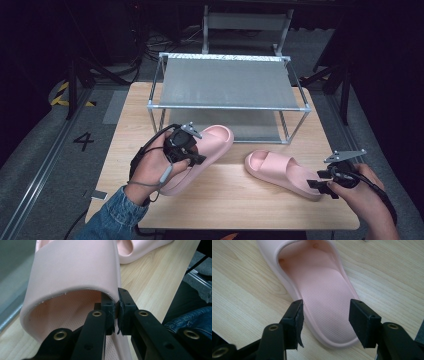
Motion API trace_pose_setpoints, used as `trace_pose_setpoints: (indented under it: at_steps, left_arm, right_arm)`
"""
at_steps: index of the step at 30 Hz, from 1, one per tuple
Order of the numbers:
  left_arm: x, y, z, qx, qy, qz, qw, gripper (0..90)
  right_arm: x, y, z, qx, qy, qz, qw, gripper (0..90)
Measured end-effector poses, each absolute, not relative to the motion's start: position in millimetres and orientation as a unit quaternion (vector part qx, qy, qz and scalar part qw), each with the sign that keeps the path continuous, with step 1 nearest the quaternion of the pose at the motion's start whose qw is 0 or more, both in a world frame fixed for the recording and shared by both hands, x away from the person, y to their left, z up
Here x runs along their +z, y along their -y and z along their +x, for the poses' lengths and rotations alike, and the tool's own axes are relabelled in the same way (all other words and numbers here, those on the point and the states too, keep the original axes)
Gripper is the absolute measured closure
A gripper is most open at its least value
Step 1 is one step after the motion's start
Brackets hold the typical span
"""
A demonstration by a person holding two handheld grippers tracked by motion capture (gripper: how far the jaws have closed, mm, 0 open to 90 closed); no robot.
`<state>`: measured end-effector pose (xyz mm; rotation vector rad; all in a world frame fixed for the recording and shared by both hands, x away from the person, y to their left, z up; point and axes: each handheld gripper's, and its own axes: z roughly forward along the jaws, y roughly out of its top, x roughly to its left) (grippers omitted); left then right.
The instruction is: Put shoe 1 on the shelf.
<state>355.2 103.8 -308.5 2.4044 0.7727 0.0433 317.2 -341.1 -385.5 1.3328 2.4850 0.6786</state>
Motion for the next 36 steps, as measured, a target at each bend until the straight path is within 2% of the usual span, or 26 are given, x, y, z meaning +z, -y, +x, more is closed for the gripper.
trace_pose_setpoints:
  at_steps: [14, 24, 36]
  left_arm:
    - [-266.1, -102.8, 357.7, 0.026, -0.281, 0.899, 0.334, 85.1]
    - [-237.2, -98.7, 376.4, 0.049, -0.29, 0.891, 0.345, 85.1]
    - [-213.4, -86.0, 409.8, 0.074, -0.331, 0.875, 0.345, 85.1]
  right_arm:
    - [-386.6, 337.9, 318.1, 0.228, -0.855, 0.451, 0.119, 46.2]
    - [-383.6, 342.3, 317.9, 0.235, -0.853, 0.45, 0.123, 46.1]
    - [-378.2, 343.9, 319.9, 0.252, -0.855, 0.435, 0.125, 46.1]
